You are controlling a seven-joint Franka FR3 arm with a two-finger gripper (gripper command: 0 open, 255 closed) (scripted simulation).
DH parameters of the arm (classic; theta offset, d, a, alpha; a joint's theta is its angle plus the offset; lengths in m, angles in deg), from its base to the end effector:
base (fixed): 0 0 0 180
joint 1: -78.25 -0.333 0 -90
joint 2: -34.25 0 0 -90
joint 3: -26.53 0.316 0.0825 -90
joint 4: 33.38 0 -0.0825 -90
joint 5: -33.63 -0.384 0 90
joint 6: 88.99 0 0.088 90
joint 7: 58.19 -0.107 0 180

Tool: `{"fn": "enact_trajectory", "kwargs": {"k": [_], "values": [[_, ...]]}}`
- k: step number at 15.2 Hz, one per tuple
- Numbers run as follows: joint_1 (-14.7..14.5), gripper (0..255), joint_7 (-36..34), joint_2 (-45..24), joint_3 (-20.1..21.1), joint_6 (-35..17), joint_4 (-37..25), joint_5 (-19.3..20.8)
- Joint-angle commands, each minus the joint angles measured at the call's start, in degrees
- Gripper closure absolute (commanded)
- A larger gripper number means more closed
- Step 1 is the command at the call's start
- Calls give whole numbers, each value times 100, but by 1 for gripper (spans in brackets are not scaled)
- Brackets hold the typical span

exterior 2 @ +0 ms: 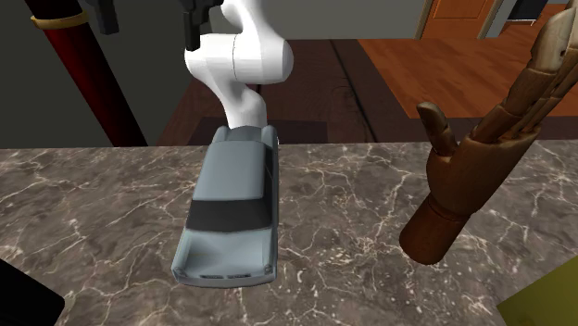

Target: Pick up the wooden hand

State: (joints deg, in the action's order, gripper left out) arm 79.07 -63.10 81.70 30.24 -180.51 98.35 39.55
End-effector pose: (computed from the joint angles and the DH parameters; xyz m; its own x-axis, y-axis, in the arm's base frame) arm 0.2977 0.0123 0.6332 0.9895 -0.0468 0.1370 -0.0659 -0.9881 0.1387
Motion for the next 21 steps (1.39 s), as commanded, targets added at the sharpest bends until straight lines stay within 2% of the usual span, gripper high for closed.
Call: {"fn": "enact_trajectory", "kwargs": {"k": [1, 7, 13, 17, 21], "values": [[0, 0, 0, 0, 0, 0, 0, 0], [365, 0, -2288, -142, 1078, 300, -310, -797], [901, 0, -4593, -755, 2149, 440, -1084, -1446], [1376, 0, -6151, -1384, 2883, 475, -1823, -1686], [1931, 0, -7769, -2199, 3691, 492, -2723, -1679]]}}
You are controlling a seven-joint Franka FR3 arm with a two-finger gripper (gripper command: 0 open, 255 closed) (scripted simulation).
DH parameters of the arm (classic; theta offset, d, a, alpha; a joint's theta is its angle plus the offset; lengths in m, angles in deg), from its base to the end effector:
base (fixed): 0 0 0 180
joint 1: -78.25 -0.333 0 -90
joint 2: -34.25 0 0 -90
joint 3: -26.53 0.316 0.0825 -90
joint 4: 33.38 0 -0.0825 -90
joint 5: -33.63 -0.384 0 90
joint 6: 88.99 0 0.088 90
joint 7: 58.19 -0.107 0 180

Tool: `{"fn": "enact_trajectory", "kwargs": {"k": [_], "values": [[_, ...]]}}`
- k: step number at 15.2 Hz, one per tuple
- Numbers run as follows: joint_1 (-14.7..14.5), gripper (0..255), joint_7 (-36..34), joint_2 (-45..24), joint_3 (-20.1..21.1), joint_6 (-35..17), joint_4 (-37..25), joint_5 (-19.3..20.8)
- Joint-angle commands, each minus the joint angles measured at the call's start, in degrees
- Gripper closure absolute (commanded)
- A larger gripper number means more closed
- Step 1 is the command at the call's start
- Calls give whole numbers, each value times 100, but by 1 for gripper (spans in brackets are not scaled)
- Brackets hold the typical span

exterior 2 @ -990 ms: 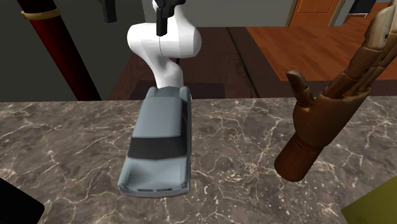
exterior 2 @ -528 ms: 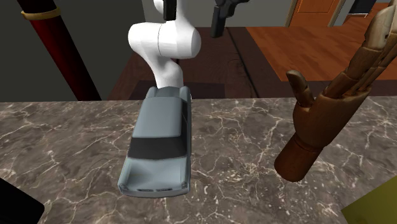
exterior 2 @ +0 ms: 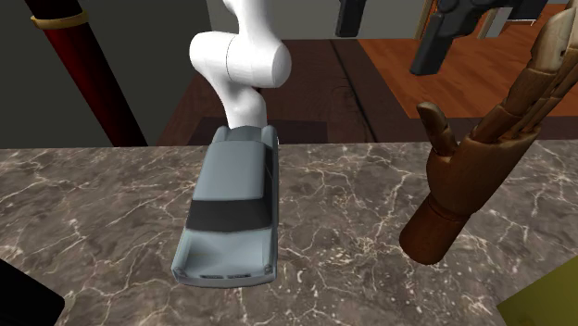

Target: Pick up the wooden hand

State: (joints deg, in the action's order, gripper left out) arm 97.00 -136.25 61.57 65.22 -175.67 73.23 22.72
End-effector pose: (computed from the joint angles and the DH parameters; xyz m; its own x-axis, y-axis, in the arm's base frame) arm 0.3728 0.2348 0.6527 0.4927 -0.8638 0.1056 -0.8680 -0.4964 -0.0102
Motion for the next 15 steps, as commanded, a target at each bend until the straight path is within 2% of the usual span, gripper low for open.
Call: {"fn": "enact_trajectory", "kwargs": {"k": [1, 3, 10, 13, 14, 15], "values": [[283, 0, -876, -429, 415, 13, -460, 60], [579, 0, -1755, -972, 908, 31, -990, 261], [487, 0, -1671, -759, 846, -505, -281, 123], [481, 0, -1666, -745, 845, -549, -226, 113], [482, 255, -1665, -745, 844, -545, -229, 113], [482, 255, -1666, -745, 845, -545, -230, 113]]}}
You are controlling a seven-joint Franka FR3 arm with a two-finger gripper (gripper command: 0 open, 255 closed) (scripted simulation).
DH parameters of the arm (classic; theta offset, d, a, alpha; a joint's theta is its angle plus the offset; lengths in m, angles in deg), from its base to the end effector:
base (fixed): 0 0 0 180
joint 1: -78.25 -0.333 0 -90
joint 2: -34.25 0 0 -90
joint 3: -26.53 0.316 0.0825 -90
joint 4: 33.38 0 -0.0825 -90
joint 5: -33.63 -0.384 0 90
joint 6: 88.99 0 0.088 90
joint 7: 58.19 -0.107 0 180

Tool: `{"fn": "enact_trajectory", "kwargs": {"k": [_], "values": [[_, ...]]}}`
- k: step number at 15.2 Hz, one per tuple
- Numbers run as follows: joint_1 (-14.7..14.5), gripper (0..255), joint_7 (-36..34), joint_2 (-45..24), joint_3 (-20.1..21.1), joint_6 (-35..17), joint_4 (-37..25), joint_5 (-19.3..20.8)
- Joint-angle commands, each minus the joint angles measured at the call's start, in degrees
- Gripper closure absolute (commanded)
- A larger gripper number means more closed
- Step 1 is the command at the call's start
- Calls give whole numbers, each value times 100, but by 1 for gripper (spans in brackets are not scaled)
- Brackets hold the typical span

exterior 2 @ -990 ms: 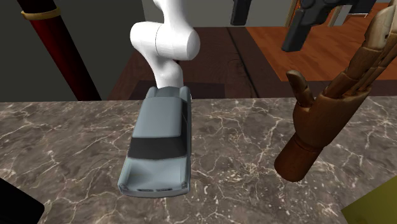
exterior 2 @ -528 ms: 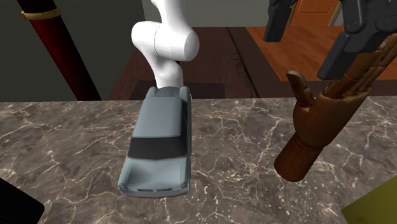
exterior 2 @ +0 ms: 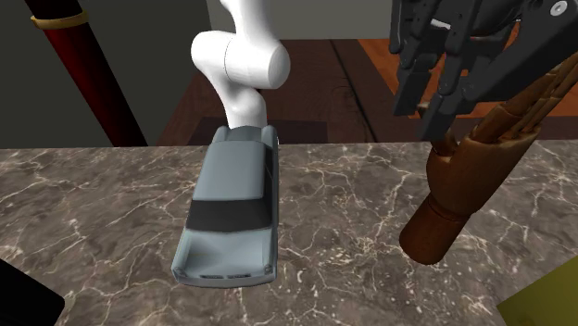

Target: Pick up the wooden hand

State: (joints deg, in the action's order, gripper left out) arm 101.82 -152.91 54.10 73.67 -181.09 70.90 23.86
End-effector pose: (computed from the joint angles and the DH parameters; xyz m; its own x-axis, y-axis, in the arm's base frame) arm 0.4117 0.2644 0.6219 0.2915 -0.9534 0.0783 -0.9549 -0.2949 -0.0349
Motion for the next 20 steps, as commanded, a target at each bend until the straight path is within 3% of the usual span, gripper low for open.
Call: {"fn": "enact_trajectory", "kwargs": {"k": [1, 8, 20], "values": [[0, 255, 0, 1, 0, -4, 4, -1], [-1, 255, 0, 2, 0, -7, 8, -1], [139, 255, -180, -425, 136, 922, -1255, 276]]}}
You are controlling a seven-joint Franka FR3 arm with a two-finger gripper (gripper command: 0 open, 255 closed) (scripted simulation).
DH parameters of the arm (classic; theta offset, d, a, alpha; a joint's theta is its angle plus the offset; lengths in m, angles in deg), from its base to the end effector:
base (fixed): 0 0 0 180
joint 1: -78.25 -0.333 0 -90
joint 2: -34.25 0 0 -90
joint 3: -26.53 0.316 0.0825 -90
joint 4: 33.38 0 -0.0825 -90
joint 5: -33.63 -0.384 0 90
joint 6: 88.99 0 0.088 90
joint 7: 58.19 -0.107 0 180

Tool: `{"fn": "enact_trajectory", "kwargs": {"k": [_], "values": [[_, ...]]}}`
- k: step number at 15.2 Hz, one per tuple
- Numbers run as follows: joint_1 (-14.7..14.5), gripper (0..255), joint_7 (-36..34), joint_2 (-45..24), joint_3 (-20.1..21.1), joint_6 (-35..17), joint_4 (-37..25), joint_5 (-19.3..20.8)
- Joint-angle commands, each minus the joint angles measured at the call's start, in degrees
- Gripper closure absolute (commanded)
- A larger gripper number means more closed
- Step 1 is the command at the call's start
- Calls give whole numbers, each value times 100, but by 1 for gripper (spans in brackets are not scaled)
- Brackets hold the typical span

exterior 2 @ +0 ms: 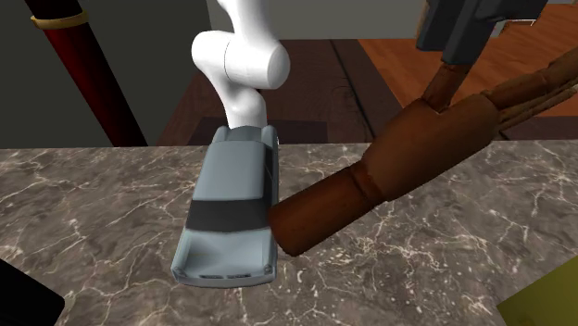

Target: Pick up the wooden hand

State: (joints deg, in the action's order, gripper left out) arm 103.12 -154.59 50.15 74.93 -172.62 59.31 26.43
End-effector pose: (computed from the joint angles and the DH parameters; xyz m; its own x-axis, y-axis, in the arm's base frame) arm 0.4122 0.2647 0.6800 0.2916 -0.9533 0.0783 -0.9549 -0.2949 -0.0351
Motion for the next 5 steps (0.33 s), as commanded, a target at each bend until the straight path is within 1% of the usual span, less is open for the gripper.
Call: {"fn": "enact_trajectory", "kwargs": {"k": [1, 3, 5], "values": [[21, 255, -37, -80, 35, 155, -216, 53], [45, 255, -90, -192, 93, 318, -462, 126], [46, 255, -94, -201, 97, 331, -481, 131]]}}
